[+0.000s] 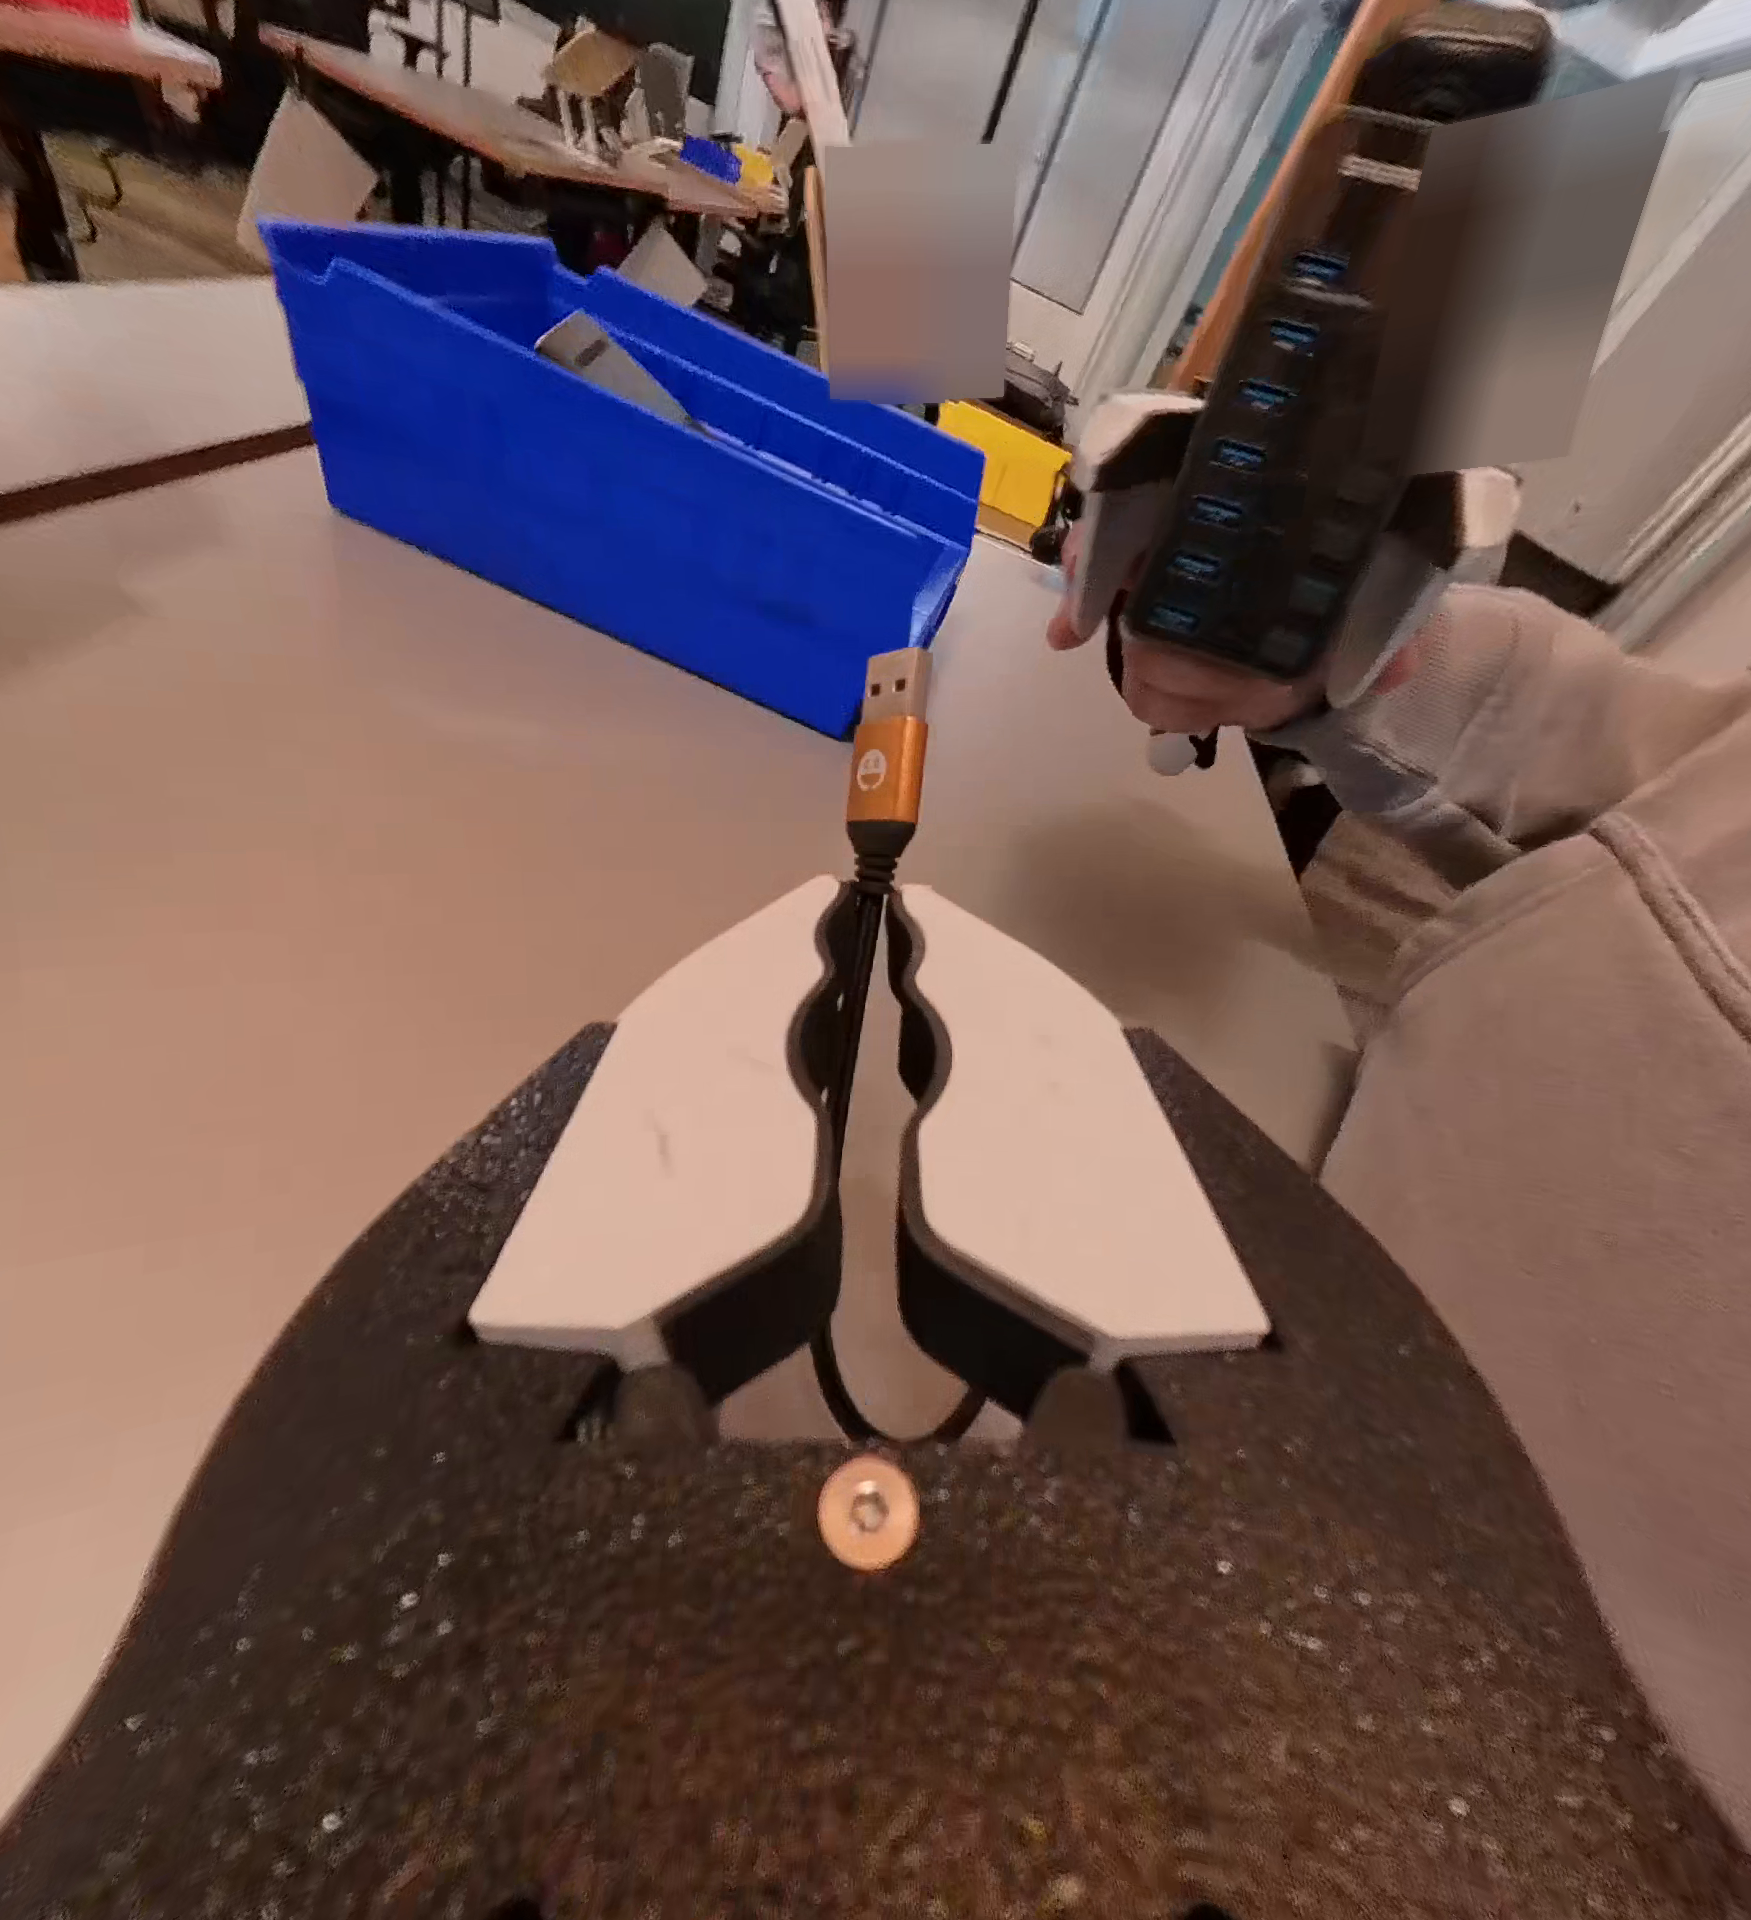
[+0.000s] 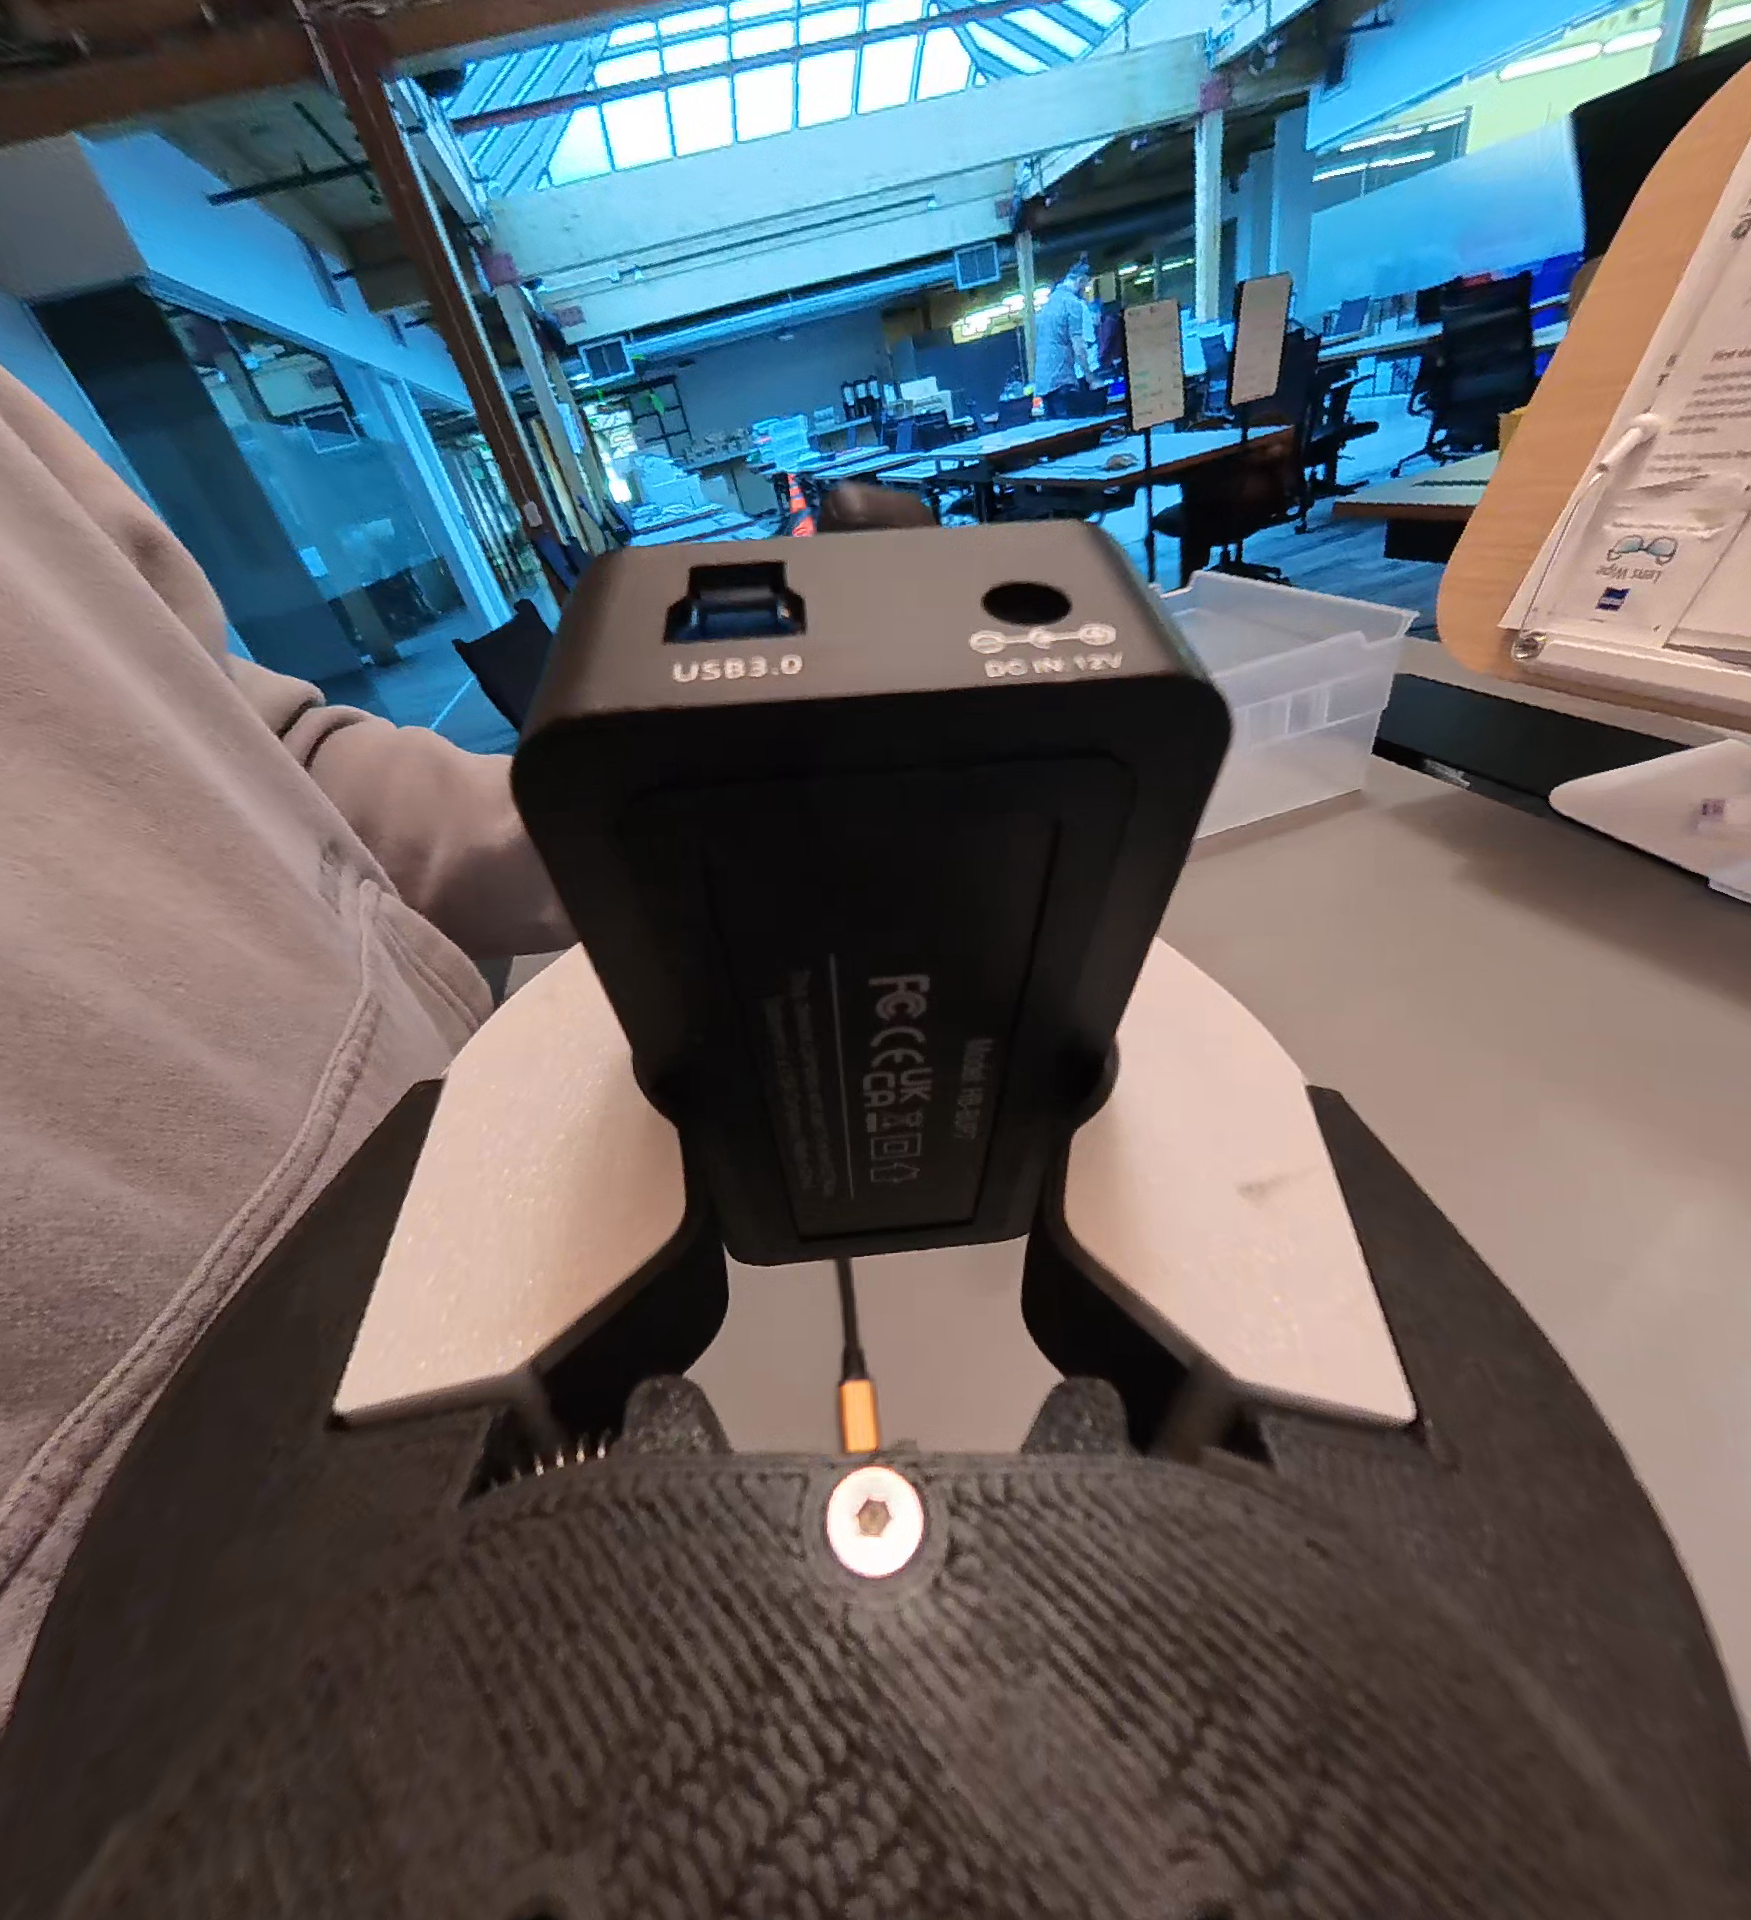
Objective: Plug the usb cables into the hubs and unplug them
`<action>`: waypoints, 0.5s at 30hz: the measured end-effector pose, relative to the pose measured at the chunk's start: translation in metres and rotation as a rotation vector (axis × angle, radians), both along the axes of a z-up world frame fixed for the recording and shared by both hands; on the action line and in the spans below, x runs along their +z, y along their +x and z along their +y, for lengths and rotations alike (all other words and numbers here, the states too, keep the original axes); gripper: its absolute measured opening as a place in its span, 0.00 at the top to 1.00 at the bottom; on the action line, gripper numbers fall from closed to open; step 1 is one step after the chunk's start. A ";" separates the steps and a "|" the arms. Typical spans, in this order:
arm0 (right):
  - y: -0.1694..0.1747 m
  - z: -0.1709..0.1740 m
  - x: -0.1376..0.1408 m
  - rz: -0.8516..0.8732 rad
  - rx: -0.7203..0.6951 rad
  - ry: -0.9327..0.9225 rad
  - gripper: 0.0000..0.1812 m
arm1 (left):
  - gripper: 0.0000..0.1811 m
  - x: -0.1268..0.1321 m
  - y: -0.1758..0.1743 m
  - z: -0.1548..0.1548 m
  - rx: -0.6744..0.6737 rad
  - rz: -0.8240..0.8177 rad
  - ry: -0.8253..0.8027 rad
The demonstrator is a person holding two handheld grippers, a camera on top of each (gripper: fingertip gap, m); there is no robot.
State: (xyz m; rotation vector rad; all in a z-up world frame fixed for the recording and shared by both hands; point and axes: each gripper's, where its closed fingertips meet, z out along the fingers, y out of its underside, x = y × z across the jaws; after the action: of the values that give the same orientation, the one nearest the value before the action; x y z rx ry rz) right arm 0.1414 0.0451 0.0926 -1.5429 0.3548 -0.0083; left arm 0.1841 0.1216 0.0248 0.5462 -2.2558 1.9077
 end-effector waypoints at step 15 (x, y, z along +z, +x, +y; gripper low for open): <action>-0.009 0.002 0.003 0.032 0.071 0.080 0.60 | 0.97 0.022 -0.011 -0.013 0.000 -0.396 0.269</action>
State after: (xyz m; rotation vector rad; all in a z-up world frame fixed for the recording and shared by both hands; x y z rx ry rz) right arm 0.1323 0.0472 0.0952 -1.4773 0.3216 0.0849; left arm 0.1736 0.1089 0.0472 0.2069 -2.7816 1.8571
